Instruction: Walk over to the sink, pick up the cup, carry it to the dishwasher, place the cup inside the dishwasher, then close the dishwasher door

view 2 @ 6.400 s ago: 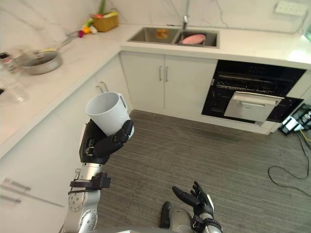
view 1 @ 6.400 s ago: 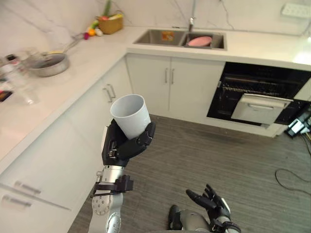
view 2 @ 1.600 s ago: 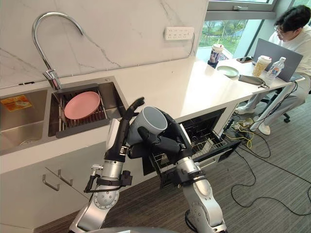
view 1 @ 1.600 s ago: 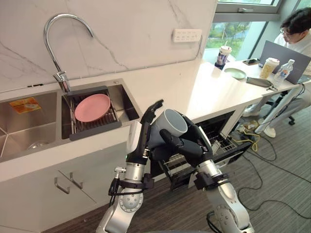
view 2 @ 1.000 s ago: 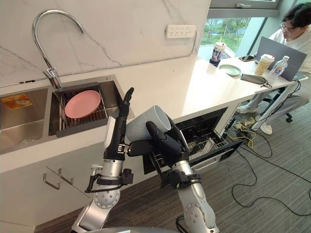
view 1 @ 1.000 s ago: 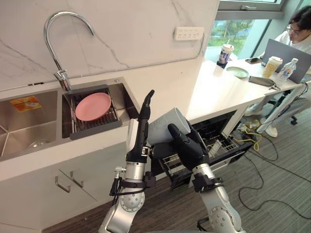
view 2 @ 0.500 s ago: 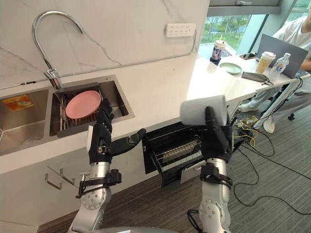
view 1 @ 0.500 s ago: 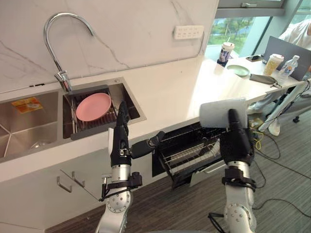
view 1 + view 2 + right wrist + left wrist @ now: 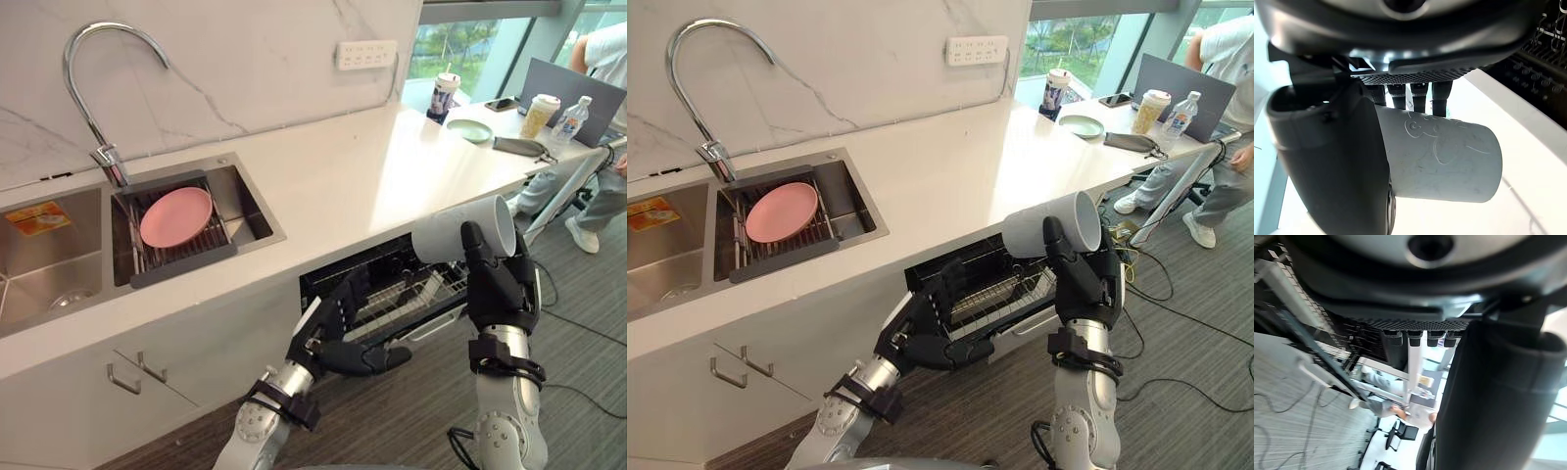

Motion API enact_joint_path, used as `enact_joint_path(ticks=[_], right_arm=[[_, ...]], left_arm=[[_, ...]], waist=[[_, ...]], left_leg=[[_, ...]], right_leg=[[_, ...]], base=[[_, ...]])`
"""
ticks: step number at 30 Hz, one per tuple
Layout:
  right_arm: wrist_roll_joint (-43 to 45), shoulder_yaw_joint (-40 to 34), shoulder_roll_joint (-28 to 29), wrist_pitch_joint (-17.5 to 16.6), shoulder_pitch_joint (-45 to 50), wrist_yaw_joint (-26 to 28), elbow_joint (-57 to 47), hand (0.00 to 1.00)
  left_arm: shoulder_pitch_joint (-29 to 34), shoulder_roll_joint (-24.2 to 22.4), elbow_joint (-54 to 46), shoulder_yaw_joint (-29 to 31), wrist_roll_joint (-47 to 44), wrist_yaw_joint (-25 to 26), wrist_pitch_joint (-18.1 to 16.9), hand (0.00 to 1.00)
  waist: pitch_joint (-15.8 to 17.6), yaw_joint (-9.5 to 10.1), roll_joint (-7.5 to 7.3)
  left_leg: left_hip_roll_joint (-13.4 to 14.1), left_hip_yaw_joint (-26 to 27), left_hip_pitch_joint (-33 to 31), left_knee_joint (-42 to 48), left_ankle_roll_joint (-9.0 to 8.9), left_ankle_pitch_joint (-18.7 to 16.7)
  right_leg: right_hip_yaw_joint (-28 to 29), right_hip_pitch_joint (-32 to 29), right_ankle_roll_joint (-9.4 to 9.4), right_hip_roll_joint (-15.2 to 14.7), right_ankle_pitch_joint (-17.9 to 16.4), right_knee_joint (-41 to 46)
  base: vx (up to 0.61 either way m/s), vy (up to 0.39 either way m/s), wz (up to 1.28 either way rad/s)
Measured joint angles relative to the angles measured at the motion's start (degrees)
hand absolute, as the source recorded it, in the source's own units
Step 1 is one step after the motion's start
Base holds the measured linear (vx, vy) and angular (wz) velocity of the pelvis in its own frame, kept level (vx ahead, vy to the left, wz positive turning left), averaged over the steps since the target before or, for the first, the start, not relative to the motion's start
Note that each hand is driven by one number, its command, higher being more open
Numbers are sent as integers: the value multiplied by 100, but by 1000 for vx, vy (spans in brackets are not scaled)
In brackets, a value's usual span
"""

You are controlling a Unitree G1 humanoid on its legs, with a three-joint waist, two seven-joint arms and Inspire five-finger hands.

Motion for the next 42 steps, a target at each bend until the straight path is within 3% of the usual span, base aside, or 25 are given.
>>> enact_joint_path(ticks=[5,14,22,29,42], right_arm=[[-437,-154,-316,335,2,109,295,0],[-918,-216,-521,769,-1,311,514,0],[-1532,-213,-555,1025,-65,357,1406,0],[-2267,-212,-687,1189,-366,401,2132,0],[-2471,-202,-1722,1363,-1786,453,4248,0]], left_arm=[[332,67,184,387,-124,-96,197,100],[627,-42,1670,1448,-107,121,196,100],[613,-172,3407,2302,42,652,-190,100],[611,-198,4113,2857,162,783,-324,100],[598,-235,4488,3461,383,725,-322,100]], waist=[[97,-6,7],[229,64,34],[235,247,41],[250,285,43],[510,680,33]], left_leg=[[-3,-34,-28,16,0,-4],[-14,-172,-100,91,7,-40],[-67,-426,-124,92,19,18],[-106,-647,-118,20,37,132],[-243,-1187,-246,-127,84,402]], right_leg=[[-38,1,10,-4,6,-14],[-203,49,17,-38,3,-31],[-464,159,62,-67,-31,-41],[-670,252,77,-93,-46,-33],[-1177,335,89,-159,-71,0]], base=[[-4,-18,4],[-16,-16,7],[-14,-19,16],[-50,-18,17],[-31,-1,21]])
